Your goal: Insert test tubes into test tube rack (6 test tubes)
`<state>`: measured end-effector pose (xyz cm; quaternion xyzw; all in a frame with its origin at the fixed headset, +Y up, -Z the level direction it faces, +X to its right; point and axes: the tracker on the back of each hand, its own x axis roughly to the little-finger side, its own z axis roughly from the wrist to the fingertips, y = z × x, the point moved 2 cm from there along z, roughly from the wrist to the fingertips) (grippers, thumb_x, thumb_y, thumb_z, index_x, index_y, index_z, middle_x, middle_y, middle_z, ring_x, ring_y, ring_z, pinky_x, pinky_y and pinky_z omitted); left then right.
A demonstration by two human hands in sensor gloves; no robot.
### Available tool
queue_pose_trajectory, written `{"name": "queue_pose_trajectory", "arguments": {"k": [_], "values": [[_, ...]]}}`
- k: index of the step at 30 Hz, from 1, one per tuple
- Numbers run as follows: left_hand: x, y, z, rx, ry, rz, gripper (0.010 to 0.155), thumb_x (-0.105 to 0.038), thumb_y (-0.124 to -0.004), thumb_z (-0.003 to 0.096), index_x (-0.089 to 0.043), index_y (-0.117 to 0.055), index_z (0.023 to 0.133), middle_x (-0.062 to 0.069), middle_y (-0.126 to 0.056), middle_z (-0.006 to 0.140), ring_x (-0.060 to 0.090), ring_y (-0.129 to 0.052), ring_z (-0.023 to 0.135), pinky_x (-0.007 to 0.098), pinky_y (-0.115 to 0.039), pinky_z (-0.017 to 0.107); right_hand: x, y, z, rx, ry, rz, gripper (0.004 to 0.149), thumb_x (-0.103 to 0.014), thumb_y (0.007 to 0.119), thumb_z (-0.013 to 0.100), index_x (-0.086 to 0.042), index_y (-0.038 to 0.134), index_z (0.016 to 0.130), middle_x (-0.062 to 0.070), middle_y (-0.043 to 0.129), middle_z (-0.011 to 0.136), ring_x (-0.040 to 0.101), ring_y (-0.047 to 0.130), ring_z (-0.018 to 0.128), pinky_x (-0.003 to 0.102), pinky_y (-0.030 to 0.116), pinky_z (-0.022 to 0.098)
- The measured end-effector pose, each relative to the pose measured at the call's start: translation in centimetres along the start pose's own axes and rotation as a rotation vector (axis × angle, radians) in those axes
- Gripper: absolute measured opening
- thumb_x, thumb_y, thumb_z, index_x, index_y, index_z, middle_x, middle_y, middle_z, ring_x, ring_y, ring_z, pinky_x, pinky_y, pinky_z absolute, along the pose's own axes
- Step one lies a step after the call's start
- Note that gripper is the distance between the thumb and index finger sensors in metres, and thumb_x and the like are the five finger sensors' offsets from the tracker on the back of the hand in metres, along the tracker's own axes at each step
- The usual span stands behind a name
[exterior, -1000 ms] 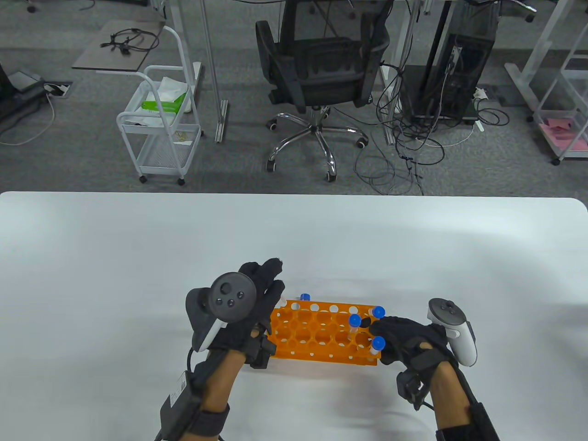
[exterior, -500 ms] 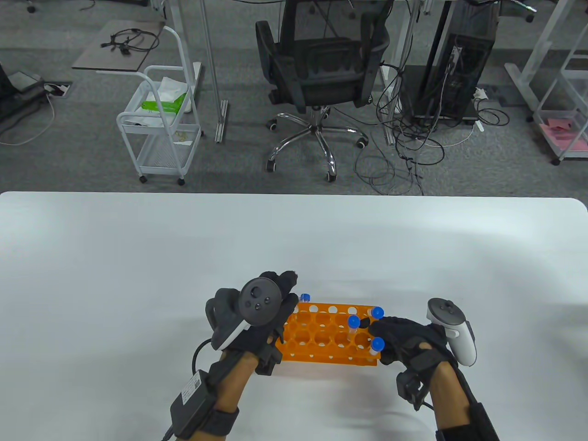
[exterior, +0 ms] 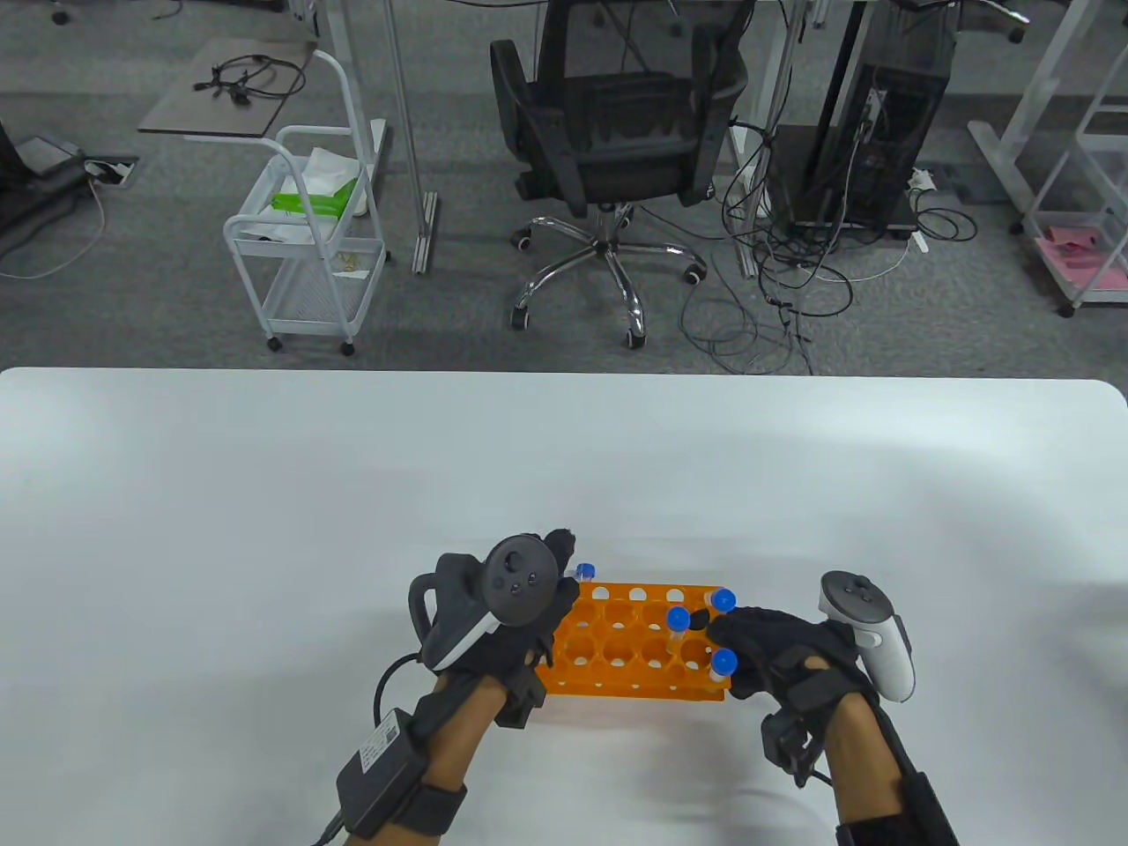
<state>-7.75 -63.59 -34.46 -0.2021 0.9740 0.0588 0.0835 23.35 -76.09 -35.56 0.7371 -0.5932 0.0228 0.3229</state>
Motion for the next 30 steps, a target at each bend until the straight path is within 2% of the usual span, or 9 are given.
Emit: {"name": "queue_pose_trajectory", "arguments": {"k": [19, 25, 30], "values": [[-0.3, -0.9, 0.0, 0.03, 0.005, 0.013, 0.056, -0.036, -0.088, 0.0419, -0.022, -0.076, 0.095, 0.013, -0.089, 0.089, 0.02, -0.103, 0.053, 0.038, -0.088, 0.033, -0.1, 0.0, -0.1, -0.013, 0.001, 0.005, 0.046, -0.055, 0.083, 0.047, -0.033, 0.087, 0.086, 0.012, 0.073, 0.105, 0.034, 0.089, 0.078, 0.048, 0.081, 0.051], [-0.5, -1.0, -0.1, 0.036, -0.003, 0.014, 0.061, -0.04, -0.087, 0.0413, -0.024, -0.072, 0.098, 0.012, -0.086, 0.093, 0.022, -0.102, 0.058, 0.039, -0.088, 0.036, -0.1, 0.0, -0.1, -0.015, 0.002, 0.006, 0.046, -0.055, 0.083, 0.047, -0.033, 0.086, 0.087, 0.012, 0.073, 0.105, 0.034, 0.089, 0.078, 0.048, 0.081, 0.051], [0.9, -0.3, 0.0, 0.025, 0.02, -0.072, 0.065, -0.053, -0.077, 0.0425, -0.025, -0.069, 0.1, 0.014, -0.079, 0.099, 0.027, -0.097, 0.066, 0.043, -0.085, 0.041, 0.1, -0.3, -0.1, -0.009, 0.009, 0.016, 0.046, -0.054, 0.083, 0.047, -0.033, 0.086, 0.087, 0.012, 0.073, 0.105, 0.034, 0.089, 0.078, 0.048, 0.081, 0.051]]}}
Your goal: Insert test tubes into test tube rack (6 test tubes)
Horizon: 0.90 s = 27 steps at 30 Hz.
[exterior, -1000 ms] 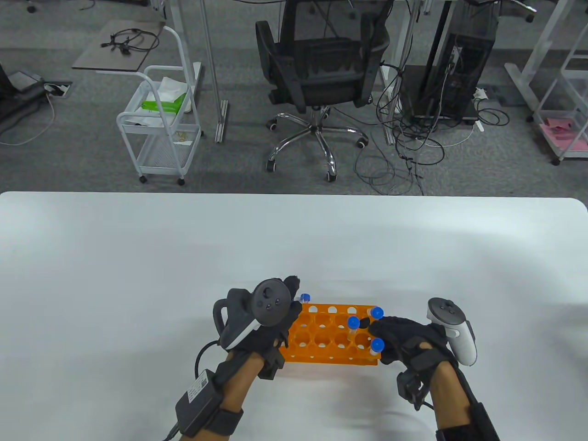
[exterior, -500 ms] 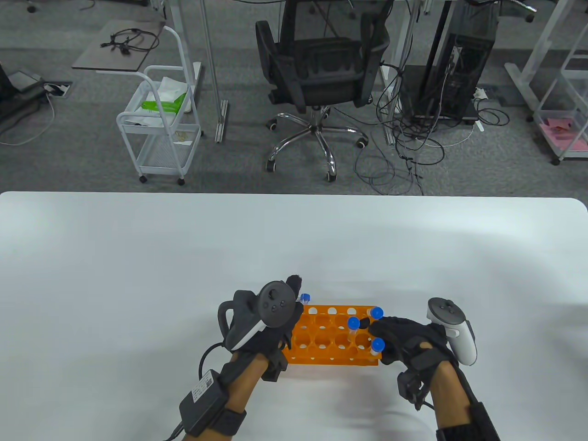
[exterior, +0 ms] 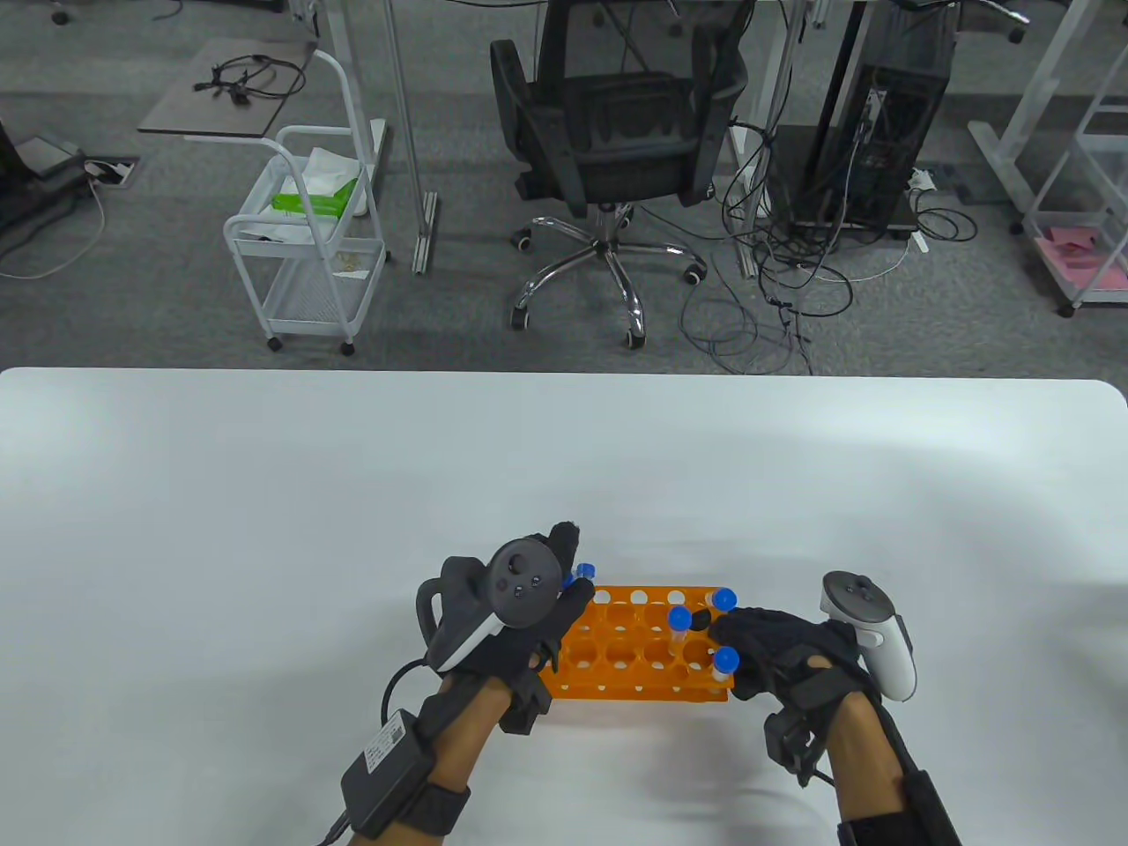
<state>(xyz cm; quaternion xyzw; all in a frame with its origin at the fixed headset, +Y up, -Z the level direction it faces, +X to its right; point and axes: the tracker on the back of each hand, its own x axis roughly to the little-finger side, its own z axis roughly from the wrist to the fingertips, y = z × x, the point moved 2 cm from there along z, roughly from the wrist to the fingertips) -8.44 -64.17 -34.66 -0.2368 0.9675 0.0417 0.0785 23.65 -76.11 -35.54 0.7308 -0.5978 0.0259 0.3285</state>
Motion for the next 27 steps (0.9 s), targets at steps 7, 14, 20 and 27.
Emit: {"name": "queue_pose_trajectory", "arguments": {"k": [7, 14, 20, 27], "values": [[3.8, 1.1, 0.5, -0.033, 0.119, -0.138, 0.065, -0.057, -0.071, 0.043, -0.024, -0.071, 0.099, 0.016, -0.076, 0.101, 0.031, -0.095, 0.076, 0.047, -0.084, 0.048, 0.1, -0.3, -0.1, 0.008, 0.001, 0.015, 0.046, -0.054, 0.083, 0.047, -0.032, 0.086, 0.087, 0.013, 0.073, 0.105, 0.034, 0.089, 0.078, 0.048, 0.081, 0.051], [9.4, -0.9, 1.5, -0.038, 0.294, -0.193, 0.062, -0.051, -0.073, 0.044, -0.023, -0.07, 0.099, 0.015, -0.071, 0.104, 0.031, -0.089, 0.083, 0.049, -0.081, 0.054, 0.1, -0.5, -0.3, 0.017, 0.001, 0.026, 0.046, -0.055, 0.083, 0.047, -0.033, 0.086, 0.087, 0.013, 0.073, 0.105, 0.034, 0.089, 0.078, 0.048, 0.081, 0.051], [10.8, -4.5, 2.9, 0.066, 0.353, -0.09, 0.062, -0.048, -0.076, 0.0431, -0.027, -0.067, 0.101, 0.014, -0.059, 0.109, 0.032, -0.079, 0.089, 0.051, -0.075, 0.058, 0.1, -0.9, -0.5, 0.026, -0.002, 0.04, 0.046, -0.055, 0.083, 0.047, -0.032, 0.086, 0.087, 0.013, 0.073, 0.105, 0.034, 0.09, 0.078, 0.048, 0.081, 0.051], [11.2, -7.1, 4.4, 0.155, 0.401, -0.004, 0.061, -0.051, -0.078, 0.0414, -0.033, -0.069, 0.1, 0.014, -0.065, 0.105, 0.03, -0.083, 0.082, 0.048, -0.077, 0.053, 0.3, -2.0, -0.9, 0.044, -0.008, 0.074, 0.046, -0.055, 0.083, 0.047, -0.033, 0.086, 0.087, 0.013, 0.073, 0.105, 0.034, 0.09, 0.078, 0.048, 0.081, 0.051]]}}
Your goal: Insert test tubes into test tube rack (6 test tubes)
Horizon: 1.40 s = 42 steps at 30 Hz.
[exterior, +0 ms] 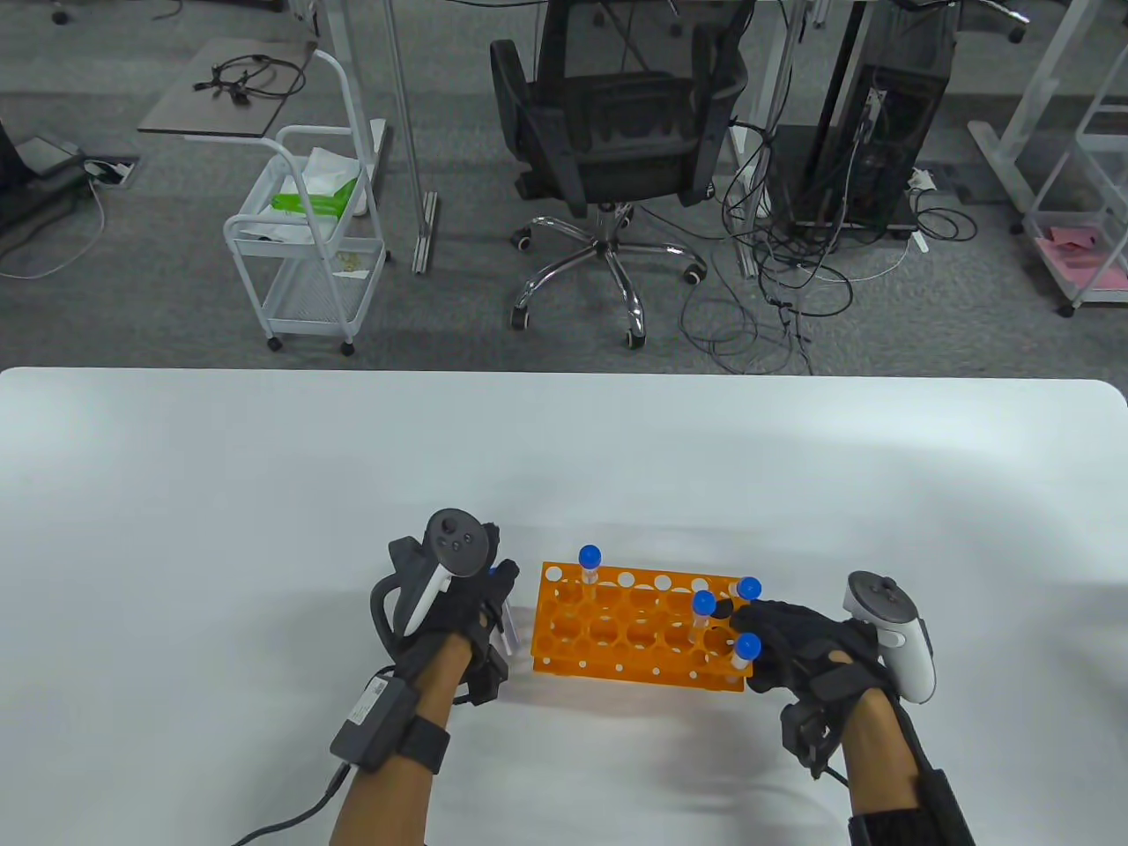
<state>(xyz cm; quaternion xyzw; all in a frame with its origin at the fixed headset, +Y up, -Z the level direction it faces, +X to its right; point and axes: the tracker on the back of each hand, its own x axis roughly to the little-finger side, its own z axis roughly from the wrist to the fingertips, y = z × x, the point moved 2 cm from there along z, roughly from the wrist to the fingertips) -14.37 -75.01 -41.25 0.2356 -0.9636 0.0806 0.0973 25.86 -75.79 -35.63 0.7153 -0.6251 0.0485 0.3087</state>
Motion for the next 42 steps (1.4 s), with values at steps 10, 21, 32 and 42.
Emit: {"name": "queue_pose_trajectory", "arguments": {"k": [10, 21, 32, 42], "values": [[-0.6, -2.3, 1.4, 0.048, 0.014, 0.083, 0.063, -0.055, -0.08, 0.0385, -0.033, -0.072, 0.097, 0.012, -0.074, 0.098, 0.029, -0.084, 0.078, 0.048, -0.076, 0.055, 0.1, -1.0, -0.2, 0.026, -0.007, 0.031, 0.046, -0.055, 0.083, 0.047, -0.032, 0.086, 0.087, 0.013, 0.073, 0.105, 0.034, 0.09, 0.078, 0.048, 0.081, 0.05], [-1.1, -2.9, 1.6, -0.006, 0.015, 0.23, 0.063, -0.051, -0.085, 0.0366, -0.029, -0.076, 0.095, 0.01, -0.082, 0.09, 0.024, -0.088, 0.069, 0.046, -0.078, 0.051, 0.1, -1.0, -0.3, 0.034, 0.006, 0.03, 0.046, -0.055, 0.083, 0.047, -0.032, 0.086, 0.087, 0.013, 0.073, 0.105, 0.034, 0.09, 0.078, 0.048, 0.081, 0.05], [-1.3, -2.9, 1.6, -0.032, 0.023, 0.269, 0.059, -0.049, -0.087, 0.0369, -0.026, -0.081, 0.091, 0.01, -0.087, 0.084, 0.021, -0.093, 0.062, 0.045, -0.081, 0.047, 0.2, -1.1, -0.3, 0.049, 0.015, 0.027, 0.046, -0.054, 0.082, 0.047, -0.032, 0.086, 0.087, 0.014, 0.073, 0.105, 0.035, 0.089, 0.078, 0.048, 0.081, 0.05], [-1.7, -2.9, 1.5, -0.04, 0.027, 0.305, 0.056, -0.048, -0.087, 0.0376, -0.024, -0.083, 0.088, 0.009, -0.094, 0.073, 0.019, -0.098, 0.051, 0.044, -0.084, 0.042, 0.3, -1.3, -0.3, 0.053, 0.011, 0.02, 0.046, -0.054, 0.082, 0.047, -0.032, 0.086, 0.087, 0.014, 0.073, 0.105, 0.035, 0.089, 0.078, 0.048, 0.081, 0.05]]}}
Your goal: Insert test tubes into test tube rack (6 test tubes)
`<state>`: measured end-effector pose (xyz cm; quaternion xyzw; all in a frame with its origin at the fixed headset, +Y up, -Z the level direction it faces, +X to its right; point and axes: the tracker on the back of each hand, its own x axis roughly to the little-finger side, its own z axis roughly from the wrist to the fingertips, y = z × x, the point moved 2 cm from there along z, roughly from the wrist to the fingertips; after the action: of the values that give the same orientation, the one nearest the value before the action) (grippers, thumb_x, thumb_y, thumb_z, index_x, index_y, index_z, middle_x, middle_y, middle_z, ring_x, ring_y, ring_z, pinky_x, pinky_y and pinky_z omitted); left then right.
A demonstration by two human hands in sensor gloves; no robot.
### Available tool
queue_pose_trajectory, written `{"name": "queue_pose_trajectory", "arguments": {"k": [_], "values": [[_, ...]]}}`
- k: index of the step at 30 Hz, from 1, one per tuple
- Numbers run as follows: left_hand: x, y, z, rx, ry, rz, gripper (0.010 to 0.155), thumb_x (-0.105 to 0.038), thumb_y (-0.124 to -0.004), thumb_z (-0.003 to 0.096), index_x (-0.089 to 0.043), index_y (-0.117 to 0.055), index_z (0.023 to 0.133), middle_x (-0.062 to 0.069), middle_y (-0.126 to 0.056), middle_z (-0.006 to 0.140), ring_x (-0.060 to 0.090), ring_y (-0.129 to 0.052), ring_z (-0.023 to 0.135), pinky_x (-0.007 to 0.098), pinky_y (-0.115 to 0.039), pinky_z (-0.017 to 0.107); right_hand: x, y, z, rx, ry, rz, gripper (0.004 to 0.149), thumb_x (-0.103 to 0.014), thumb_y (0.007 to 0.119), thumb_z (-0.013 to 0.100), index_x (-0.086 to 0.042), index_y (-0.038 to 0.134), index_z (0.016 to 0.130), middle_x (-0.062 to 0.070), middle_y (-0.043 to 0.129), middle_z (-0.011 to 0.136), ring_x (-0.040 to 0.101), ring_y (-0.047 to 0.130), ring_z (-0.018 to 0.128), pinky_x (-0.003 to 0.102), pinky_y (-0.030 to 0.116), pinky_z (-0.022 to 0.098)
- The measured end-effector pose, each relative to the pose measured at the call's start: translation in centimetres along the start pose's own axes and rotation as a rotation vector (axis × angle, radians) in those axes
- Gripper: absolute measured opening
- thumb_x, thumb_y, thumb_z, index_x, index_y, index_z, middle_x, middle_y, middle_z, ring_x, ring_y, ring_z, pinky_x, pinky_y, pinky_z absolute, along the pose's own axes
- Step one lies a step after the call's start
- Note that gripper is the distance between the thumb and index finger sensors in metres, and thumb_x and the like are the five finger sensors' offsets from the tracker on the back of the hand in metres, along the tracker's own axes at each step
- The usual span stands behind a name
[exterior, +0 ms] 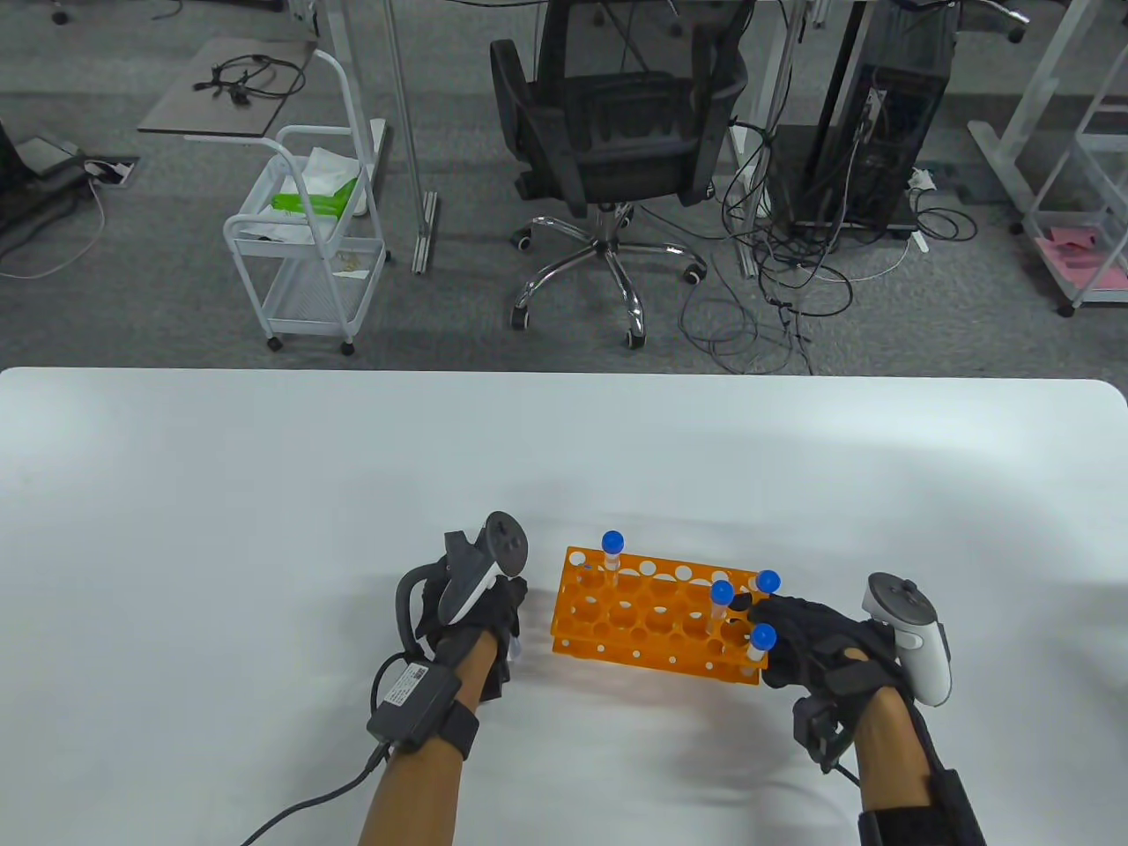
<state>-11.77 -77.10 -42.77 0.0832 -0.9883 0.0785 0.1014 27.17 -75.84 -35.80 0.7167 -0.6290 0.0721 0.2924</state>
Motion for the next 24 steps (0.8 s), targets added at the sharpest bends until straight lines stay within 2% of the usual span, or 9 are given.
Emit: {"name": "queue_pose_trajectory", "arguments": {"k": [8, 12, 19, 24], "values": [[-0.1, 0.2, 0.0, -0.029, 0.002, 0.017, 0.051, -0.044, -0.087, 0.0381, -0.023, -0.086, 0.084, 0.008, -0.098, 0.069, 0.019, -0.101, 0.047, 0.043, -0.087, 0.038, 0.1, -0.1, 0.0, 0.004, -0.003, -0.001, 0.046, -0.054, 0.082, 0.047, -0.032, 0.086, 0.087, 0.014, 0.073, 0.105, 0.035, 0.089, 0.078, 0.048, 0.081, 0.05], [0.9, 0.8, 0.0, 0.009, 0.023, -0.058, 0.052, -0.044, -0.086, 0.0382, -0.02, -0.084, 0.085, 0.008, -0.1, 0.07, 0.019, -0.103, 0.046, 0.042, -0.088, 0.037, 0.1, -0.1, 0.1, 0.0, -0.006, 0.001, 0.046, -0.054, 0.082, 0.047, -0.032, 0.086, 0.087, 0.014, 0.073, 0.105, 0.035, 0.089, 0.078, 0.048, 0.081, 0.05], [3.0, 3.4, -0.7, -0.016, 0.044, -0.179, 0.059, -0.044, -0.089, 0.0357, -0.021, -0.081, 0.089, 0.008, -0.098, 0.072, 0.018, -0.104, 0.046, 0.041, -0.09, 0.034, 0.1, 0.0, 0.0, -0.009, -0.012, 0.016, 0.046, -0.054, 0.082, 0.047, -0.032, 0.086, 0.087, 0.014, 0.073, 0.105, 0.035, 0.09, 0.078, 0.048, 0.081, 0.05], [3.5, 6.0, -2.3, -0.075, 0.006, -0.231, 0.053, -0.044, -0.09, 0.0358, -0.022, -0.087, 0.085, 0.007, -0.097, 0.072, 0.018, -0.105, 0.045, 0.041, -0.09, 0.034, 0.1, 0.0, 0.0, -0.016, -0.019, 0.019, 0.046, -0.054, 0.082, 0.047, -0.032, 0.086, 0.087, 0.014, 0.073, 0.105, 0.035, 0.09, 0.078, 0.048, 0.081, 0.05]]}}
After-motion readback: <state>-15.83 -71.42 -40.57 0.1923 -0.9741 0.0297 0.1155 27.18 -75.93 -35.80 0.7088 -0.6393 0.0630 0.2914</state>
